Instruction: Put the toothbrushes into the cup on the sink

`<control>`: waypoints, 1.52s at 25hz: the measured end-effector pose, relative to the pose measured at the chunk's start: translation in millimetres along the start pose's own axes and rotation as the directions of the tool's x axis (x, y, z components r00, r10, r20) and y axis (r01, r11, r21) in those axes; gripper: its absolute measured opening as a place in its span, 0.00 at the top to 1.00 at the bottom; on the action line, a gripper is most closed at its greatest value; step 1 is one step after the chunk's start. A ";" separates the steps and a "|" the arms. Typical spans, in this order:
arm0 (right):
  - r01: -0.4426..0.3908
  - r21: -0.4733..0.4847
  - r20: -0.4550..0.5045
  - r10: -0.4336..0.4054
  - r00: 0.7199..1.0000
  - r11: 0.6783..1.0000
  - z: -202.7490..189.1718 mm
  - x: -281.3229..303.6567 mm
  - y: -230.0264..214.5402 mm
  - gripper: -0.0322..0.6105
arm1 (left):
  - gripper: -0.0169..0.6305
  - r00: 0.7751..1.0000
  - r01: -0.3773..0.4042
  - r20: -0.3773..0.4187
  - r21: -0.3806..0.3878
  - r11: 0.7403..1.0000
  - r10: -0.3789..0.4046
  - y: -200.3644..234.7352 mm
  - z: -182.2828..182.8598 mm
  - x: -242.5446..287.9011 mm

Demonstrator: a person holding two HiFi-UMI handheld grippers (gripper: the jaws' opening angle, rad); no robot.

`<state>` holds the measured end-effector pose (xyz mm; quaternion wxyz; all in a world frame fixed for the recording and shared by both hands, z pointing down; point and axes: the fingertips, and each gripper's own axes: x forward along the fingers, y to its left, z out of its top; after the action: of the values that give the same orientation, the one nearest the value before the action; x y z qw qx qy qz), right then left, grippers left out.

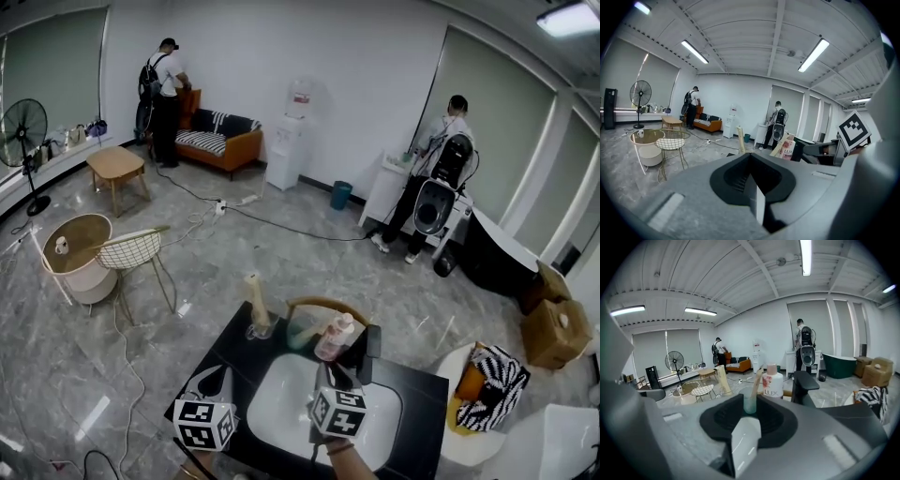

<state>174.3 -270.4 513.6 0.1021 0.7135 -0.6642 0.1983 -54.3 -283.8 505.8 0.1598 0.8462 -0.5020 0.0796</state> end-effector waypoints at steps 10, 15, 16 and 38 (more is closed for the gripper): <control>0.051 0.042 0.031 -0.053 0.998 0.998 6.1 -42.4 -30.8 0.92 | 0.96 0.998 0.061 0.001 0.008 0.998 -0.061 -29.6 7.8 15.4; 0.077 0.079 0.035 -0.080 0.996 0.994 1.2 -59.8 -52.0 0.94 | 0.96 0.997 0.079 -0.005 0.019 0.997 -0.079 -43.4 8.5 24.0; 0.082 0.086 0.036 -0.085 0.996 0.993 0.8 -62.3 -56.5 0.94 | 0.96 0.997 0.083 -0.006 0.021 0.996 -0.083 -46.2 8.8 26.7; 0.090 0.079 0.026 -0.092 0.995 0.993 2.2 -66.5 -85.6 0.95 | 0.96 0.994 0.104 -0.029 0.044 0.994 -0.103 -69.8 4.0 54.9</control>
<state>256.7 -202.7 493.8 0.0736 0.7492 -0.6243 0.2086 33.2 -299.4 504.9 0.1512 0.8734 -0.4533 0.0940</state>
